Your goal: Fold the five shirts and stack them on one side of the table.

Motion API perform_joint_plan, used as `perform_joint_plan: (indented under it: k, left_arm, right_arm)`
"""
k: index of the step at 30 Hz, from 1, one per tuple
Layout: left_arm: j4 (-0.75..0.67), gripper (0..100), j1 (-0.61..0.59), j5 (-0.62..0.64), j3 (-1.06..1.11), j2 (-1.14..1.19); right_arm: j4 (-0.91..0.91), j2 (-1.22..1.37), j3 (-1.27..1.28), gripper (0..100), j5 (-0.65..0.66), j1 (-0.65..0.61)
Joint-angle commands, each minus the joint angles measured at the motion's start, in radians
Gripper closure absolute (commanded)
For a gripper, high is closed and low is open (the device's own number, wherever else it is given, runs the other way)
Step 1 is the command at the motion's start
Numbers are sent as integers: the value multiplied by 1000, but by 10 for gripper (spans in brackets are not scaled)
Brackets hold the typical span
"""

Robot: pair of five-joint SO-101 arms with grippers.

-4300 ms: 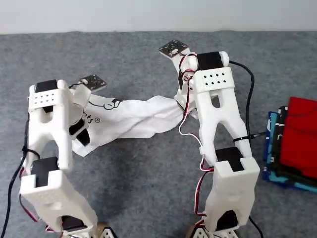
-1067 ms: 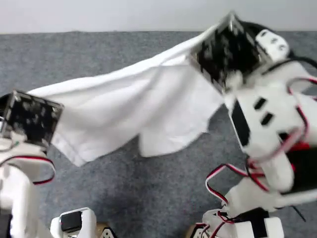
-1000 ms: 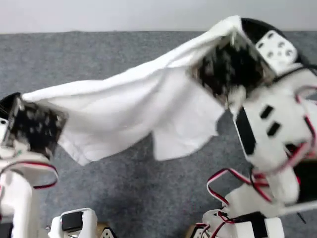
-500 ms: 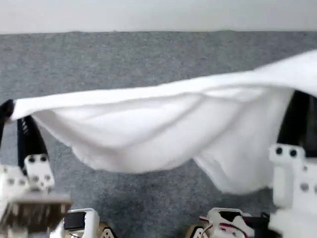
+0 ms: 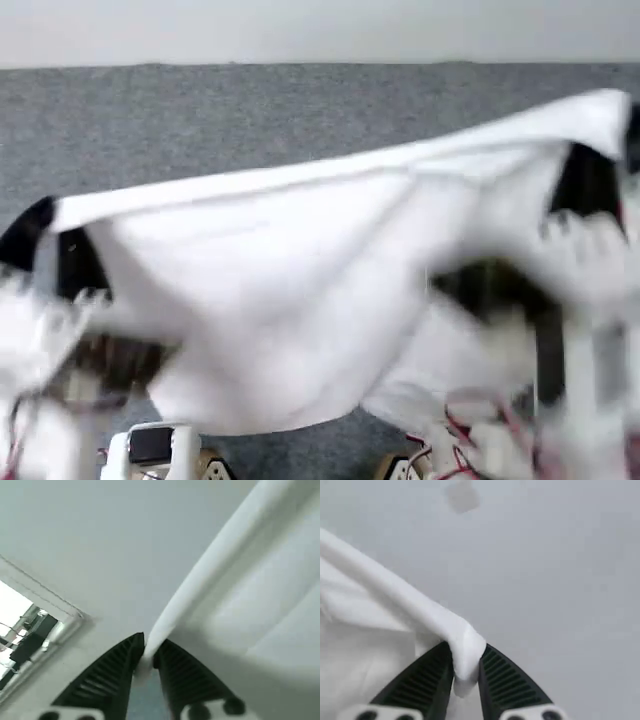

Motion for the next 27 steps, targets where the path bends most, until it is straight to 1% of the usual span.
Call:
perform_joint_plan:
  k: [1, 4, 7, 10, 13, 17, 20, 23, 27]
  left_arm:
    - [-80, 985, 3, -15, 153, 109]
    - [-187, 985, 3, -15, 282, 190]
    - [-338, 985, 3, -15, 390, 282]
    - [-497, 985, 5, -15, 460, 391]
    - [-634, 985, 5, -15, 463, 517]
    - [-778, 985, 5, -17, 403, 692]
    - [-844, 985, 5, -68, 311, 830]
    - [-887, 985, 5, -112, 191, 976]
    - [-887, 985, 5, -121, -8, 1168]
  right_arm:
    - [21, 70, 206, 990, 3, -22]
    - [7, 119, 362, 990, 3, -58]
    - [-51, 177, 496, 990, 3, -93]
    - [-154, 243, 583, 990, 3, -108]
    - [-275, 311, 631, 990, 3, -110]
    - [-406, 403, 641, 990, 3, -108]
    - [-506, 466, 641, 990, 3, -105]
    - [-618, 529, 641, 990, 3, -102]
    - [-763, 604, 638, 990, 3, -99]
